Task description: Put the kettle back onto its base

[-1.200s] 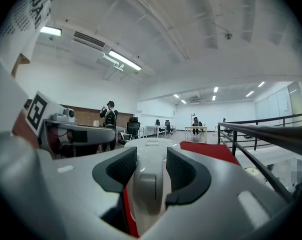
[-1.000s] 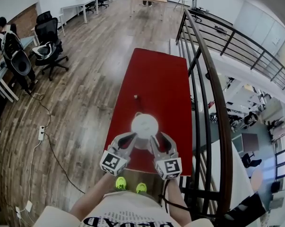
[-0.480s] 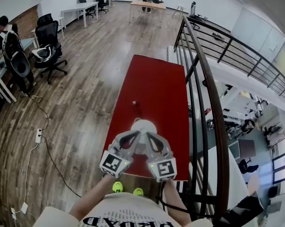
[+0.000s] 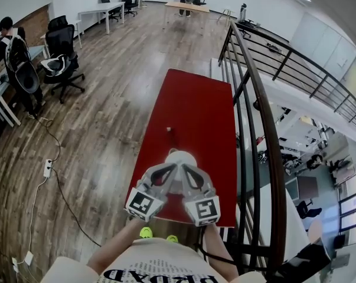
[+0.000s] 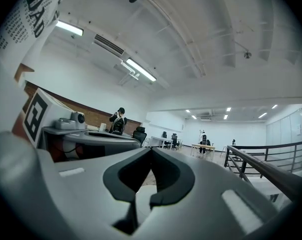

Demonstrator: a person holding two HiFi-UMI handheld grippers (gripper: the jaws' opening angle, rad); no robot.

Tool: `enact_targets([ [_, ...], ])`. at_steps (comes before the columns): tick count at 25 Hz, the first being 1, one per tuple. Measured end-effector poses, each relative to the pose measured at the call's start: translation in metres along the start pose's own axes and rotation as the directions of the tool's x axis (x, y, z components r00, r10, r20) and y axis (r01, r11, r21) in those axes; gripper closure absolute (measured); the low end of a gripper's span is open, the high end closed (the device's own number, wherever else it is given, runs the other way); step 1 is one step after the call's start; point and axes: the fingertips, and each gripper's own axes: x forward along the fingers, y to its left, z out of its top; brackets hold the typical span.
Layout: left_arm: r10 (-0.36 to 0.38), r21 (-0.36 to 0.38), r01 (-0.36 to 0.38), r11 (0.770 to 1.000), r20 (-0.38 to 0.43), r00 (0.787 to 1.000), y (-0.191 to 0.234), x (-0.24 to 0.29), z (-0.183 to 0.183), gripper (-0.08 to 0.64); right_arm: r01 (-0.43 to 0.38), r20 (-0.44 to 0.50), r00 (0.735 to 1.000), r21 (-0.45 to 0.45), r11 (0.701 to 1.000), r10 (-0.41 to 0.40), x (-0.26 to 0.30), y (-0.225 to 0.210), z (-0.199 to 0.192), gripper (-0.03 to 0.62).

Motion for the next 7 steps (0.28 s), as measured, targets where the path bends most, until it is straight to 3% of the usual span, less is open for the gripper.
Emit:
enact_targets([
  [7,-0.004,-0.008,0.004,1.000,0.001,1.000,0.0011,-0.0003,0.0009,0.555,-0.006,-0.011,1.000,-0.004,1.000,0.006,0.0030,0.0031,0.0010,0.584],
])
